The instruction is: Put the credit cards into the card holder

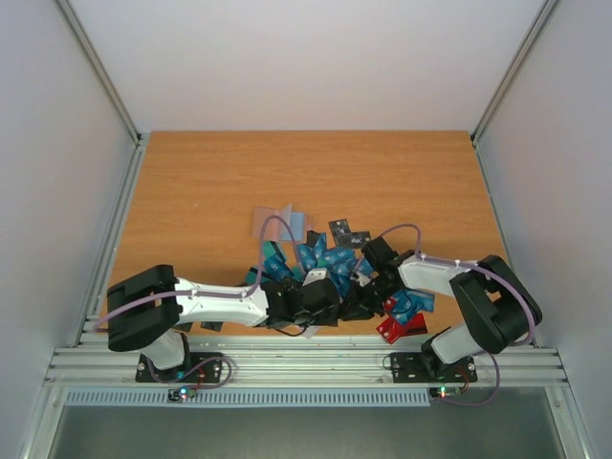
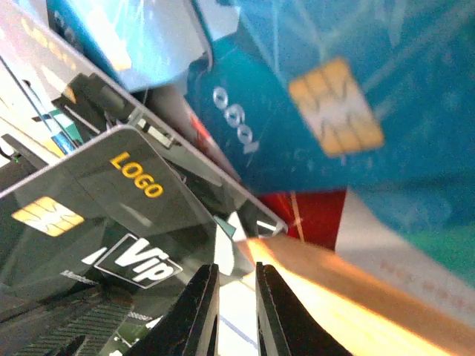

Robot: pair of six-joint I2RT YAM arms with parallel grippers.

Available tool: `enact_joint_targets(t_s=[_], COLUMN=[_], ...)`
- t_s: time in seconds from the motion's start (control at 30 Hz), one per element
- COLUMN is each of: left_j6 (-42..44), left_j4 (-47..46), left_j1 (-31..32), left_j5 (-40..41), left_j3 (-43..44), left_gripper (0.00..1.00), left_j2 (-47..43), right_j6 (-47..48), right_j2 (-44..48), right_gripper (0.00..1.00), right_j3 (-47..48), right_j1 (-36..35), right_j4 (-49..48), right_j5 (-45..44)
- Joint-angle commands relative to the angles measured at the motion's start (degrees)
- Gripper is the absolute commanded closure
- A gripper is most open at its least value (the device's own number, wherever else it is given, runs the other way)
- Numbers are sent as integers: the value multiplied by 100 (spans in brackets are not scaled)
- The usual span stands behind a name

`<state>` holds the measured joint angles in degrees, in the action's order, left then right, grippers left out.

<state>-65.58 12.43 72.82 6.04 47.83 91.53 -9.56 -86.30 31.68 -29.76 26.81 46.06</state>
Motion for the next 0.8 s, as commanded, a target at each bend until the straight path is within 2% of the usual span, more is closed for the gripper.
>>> enact_joint_targets(t_s=[0.0, 0.17, 0.3, 0.37, 0.43, 0.6, 0.77], left_j6=[152, 251, 217, 55, -47, -415, -631], left_j4=[205, 73, 168, 356, 542, 431, -352], left_j1=[-12, -194, -604, -836, -1125, -2098, -2683], left_j5=[96, -203, -581, -755, -1015, -2197, -3532], left_j3=[133, -73, -247, -214, -140, 39, 427], left_gripper=[100, 100, 100, 100, 100, 100, 100], left_j2=[-280, -1306, -2417, -2956, -3408, -3998, -3658], right_j6=[120, 365, 422, 335, 173, -688, -1738], right_j2=[478, 1434, 2064, 2199, 2236, 2190, 2132], right_gripper=[84, 79, 61, 49, 41, 32, 30], right_j3=[277, 1088, 1838, 2203, 2554, 3170, 3325], right_j1=[-37, 156, 535, 733, 879, 989, 964], right_j4=[784, 2147, 2951, 3205, 3323, 2755, 1557], right_j5=[-76, -235, 68, 338, 651, 1605, 2402])
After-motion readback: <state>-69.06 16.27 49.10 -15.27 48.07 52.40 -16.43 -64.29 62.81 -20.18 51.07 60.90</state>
